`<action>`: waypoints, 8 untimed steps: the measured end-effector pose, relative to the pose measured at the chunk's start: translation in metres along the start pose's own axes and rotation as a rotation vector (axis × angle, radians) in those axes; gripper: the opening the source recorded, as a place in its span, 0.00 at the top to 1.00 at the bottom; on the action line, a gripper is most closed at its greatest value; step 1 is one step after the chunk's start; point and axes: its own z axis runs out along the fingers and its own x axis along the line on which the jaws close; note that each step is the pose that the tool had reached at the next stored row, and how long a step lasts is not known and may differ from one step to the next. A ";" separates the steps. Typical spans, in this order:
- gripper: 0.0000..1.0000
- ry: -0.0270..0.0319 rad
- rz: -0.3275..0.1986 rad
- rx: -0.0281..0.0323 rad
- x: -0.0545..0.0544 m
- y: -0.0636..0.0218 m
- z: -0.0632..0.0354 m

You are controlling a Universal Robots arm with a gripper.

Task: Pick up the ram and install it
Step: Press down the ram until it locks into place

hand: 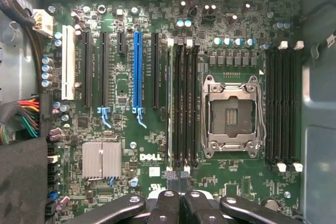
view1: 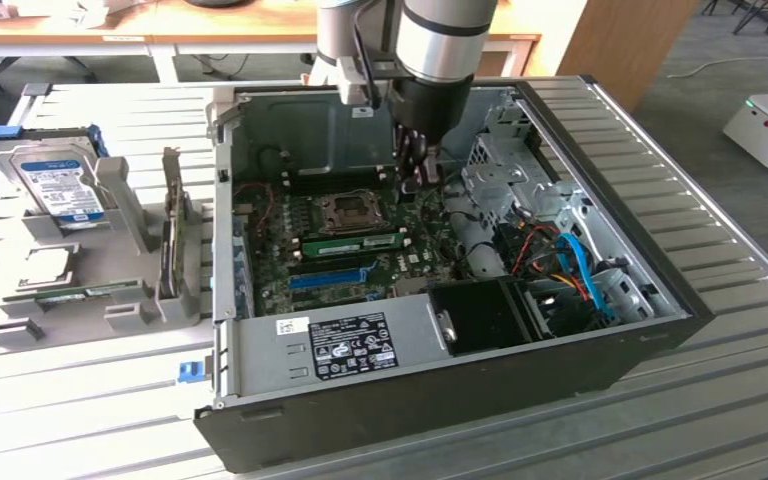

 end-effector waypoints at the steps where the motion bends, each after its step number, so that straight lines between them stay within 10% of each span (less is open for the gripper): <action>1: 0.89 0.0000 0.000 0.0000 0.000 0.0000 0.0004; 8: 0.89 0.0000 0.000 0.0000 0.000 -0.0001 0.0046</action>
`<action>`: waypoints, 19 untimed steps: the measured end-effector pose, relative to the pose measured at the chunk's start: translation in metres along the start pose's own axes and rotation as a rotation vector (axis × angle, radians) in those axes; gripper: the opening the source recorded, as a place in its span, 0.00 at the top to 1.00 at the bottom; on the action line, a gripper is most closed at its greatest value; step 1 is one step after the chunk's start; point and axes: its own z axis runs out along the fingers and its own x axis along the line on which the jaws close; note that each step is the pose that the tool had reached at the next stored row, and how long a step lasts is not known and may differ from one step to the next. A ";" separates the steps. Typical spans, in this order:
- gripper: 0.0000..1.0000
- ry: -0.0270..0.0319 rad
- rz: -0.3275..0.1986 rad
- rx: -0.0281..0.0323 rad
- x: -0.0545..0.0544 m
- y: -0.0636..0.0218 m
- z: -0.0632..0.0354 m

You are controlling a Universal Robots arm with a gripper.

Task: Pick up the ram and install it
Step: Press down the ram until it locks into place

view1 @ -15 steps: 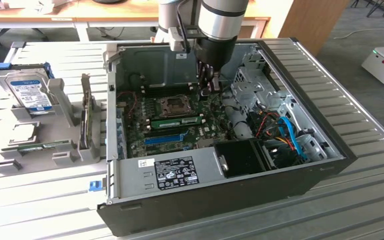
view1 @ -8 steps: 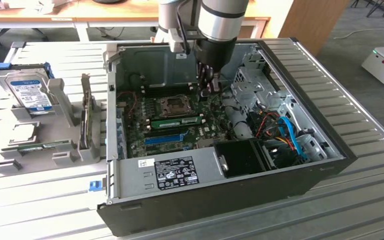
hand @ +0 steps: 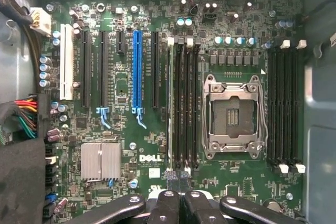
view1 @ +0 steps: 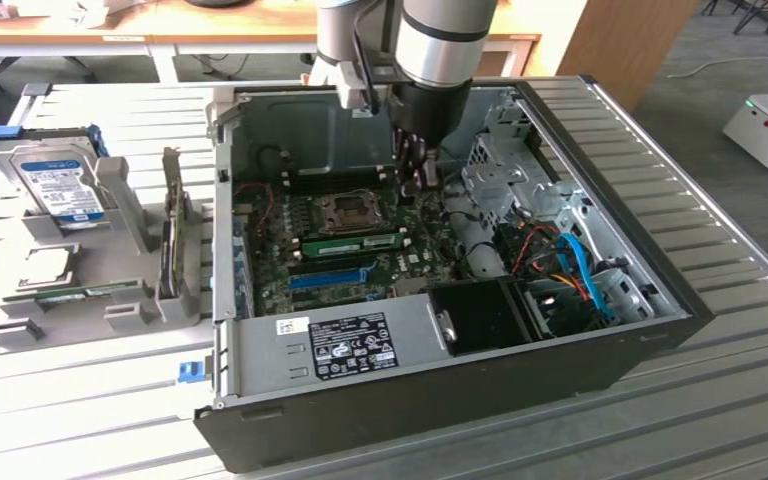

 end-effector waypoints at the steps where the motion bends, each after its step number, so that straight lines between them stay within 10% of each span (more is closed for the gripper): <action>1: 0.89 0.0000 0.000 0.0000 0.000 0.0000 0.0007; 19: 0.89 0.0001 0.000 0.0000 0.001 -0.0002 0.0150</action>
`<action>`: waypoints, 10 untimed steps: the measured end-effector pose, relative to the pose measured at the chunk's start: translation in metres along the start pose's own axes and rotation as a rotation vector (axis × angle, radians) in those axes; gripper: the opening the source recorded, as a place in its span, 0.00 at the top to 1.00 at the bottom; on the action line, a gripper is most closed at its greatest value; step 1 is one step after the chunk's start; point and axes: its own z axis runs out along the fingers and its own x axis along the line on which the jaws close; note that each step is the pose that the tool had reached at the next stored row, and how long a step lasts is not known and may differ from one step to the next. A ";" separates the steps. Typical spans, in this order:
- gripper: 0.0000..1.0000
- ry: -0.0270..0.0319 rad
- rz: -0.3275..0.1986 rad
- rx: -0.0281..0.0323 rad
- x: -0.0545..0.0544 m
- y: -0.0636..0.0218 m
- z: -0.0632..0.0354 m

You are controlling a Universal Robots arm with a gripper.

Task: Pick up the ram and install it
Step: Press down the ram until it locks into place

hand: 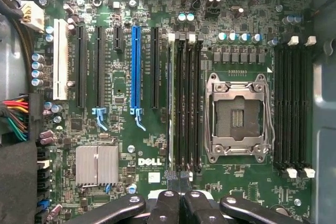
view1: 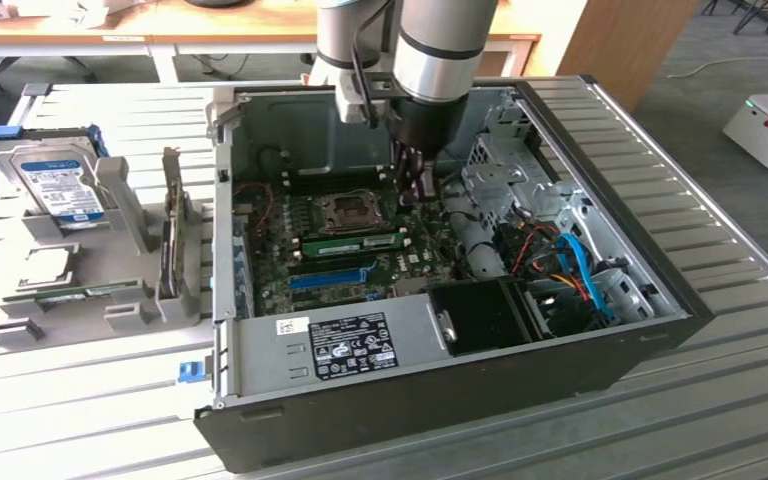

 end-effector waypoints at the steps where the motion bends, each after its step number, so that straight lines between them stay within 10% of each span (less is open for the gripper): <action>1: 0.89 0.0000 0.000 0.0000 0.000 0.0000 0.0007; 10: 0.89 -0.0001 0.000 0.0000 0.000 -0.0001 0.0064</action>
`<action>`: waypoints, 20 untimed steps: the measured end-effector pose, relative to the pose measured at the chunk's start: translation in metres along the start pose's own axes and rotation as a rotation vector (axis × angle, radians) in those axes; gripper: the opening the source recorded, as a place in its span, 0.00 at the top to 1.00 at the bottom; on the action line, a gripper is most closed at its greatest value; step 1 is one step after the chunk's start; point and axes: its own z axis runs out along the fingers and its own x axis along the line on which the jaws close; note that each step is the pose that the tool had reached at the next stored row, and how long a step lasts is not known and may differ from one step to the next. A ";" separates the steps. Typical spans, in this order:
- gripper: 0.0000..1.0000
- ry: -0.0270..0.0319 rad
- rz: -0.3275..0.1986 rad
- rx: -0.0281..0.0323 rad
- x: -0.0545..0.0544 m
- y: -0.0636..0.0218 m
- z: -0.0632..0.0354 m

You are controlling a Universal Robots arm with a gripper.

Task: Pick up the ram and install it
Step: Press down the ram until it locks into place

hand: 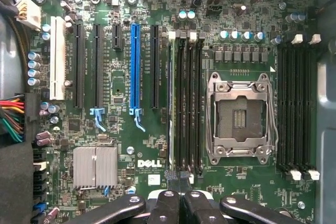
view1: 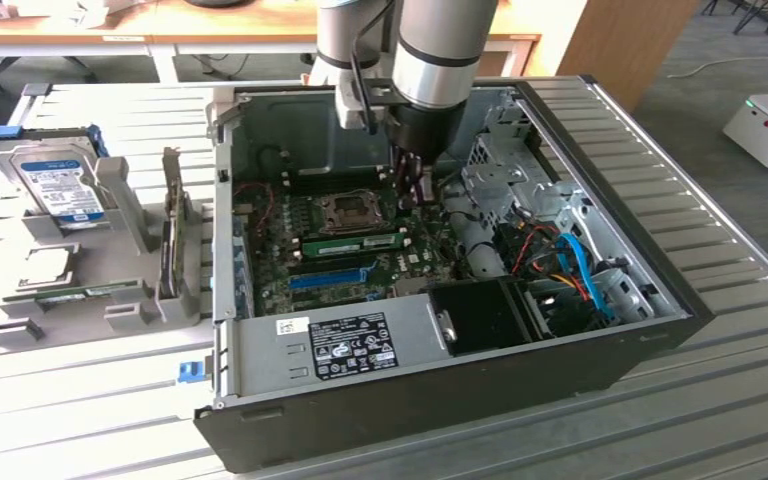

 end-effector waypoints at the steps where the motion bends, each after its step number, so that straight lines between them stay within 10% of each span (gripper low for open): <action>1: 0.89 0.0000 0.000 0.0000 0.000 0.0000 0.0007; 20: 0.89 -0.0001 0.000 0.0001 0.001 -0.0002 0.0167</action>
